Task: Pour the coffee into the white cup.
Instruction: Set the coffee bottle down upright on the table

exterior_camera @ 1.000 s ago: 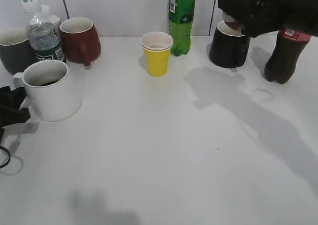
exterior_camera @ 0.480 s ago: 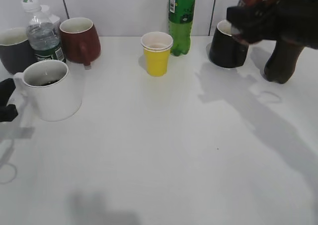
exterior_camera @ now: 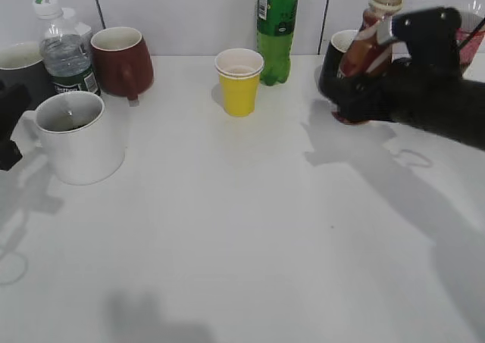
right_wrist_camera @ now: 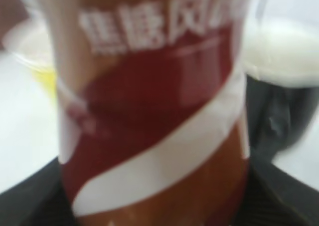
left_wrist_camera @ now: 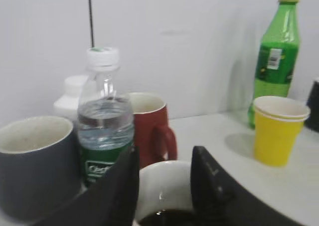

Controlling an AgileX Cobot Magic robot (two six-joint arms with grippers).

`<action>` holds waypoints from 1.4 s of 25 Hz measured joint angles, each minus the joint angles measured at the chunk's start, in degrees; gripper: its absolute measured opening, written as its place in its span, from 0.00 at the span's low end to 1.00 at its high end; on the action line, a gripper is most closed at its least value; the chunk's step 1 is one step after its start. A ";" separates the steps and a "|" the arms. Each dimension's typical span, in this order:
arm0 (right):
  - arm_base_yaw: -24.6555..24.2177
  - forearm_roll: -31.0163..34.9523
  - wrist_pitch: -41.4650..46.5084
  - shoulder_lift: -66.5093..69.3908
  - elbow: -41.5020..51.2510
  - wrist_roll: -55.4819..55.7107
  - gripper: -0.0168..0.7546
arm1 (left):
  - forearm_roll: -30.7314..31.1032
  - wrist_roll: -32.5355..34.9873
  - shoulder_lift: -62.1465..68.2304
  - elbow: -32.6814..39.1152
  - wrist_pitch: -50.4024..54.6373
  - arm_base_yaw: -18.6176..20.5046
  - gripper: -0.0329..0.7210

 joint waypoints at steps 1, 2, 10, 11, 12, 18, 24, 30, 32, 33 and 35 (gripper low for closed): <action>0.00 2.10 -0.98 1.14 0.15 -1.88 0.72 | 0.70 -0.35 -0.27 0.00 0.00 0.00 0.41; 0.00 3.77 -2.07 2.50 0.36 -3.69 0.72 | 1.52 -0.63 -0.42 0.00 0.00 0.00 0.41; 0.00 8.77 -9.16 11.34 0.54 -8.03 0.72 | 3.46 -1.20 -0.42 0.00 0.05 0.00 0.41; 0.00 8.82 -9.29 11.88 0.54 -8.03 0.72 | 3.52 -1.20 -0.42 0.00 0.07 0.00 0.41; 0.00 8.82 -9.29 12.35 0.54 -8.03 0.72 | 3.57 -1.20 -0.42 0.00 0.07 0.00 0.41; 0.00 8.89 -9.70 13.09 0.54 -8.27 0.72 | 3.64 -1.20 -0.42 0.00 0.12 0.00 0.41; 0.00 8.98 -9.19 13.09 0.54 -8.33 0.72 | 3.75 -1.25 -0.42 0.00 0.12 0.00 0.41; 0.00 9.03 -6.85 11.95 1.20 -8.44 0.78 | 3.92 -2.64 -0.42 0.00 0.12 0.00 0.41; 0.00 9.03 -5.89 11.02 2.27 -8.44 0.79 | 3.91 -2.96 -0.42 0.00 0.12 0.00 0.41; 0.00 9.03 -5.53 10.43 2.86 -8.44 0.79 | 3.91 -3.32 -0.42 0.00 0.12 0.00 0.41; 0.00 9.05 -5.33 9.41 3.86 -8.44 0.79 | 3.91 -4.04 -0.42 -0.24 1.09 0.00 0.41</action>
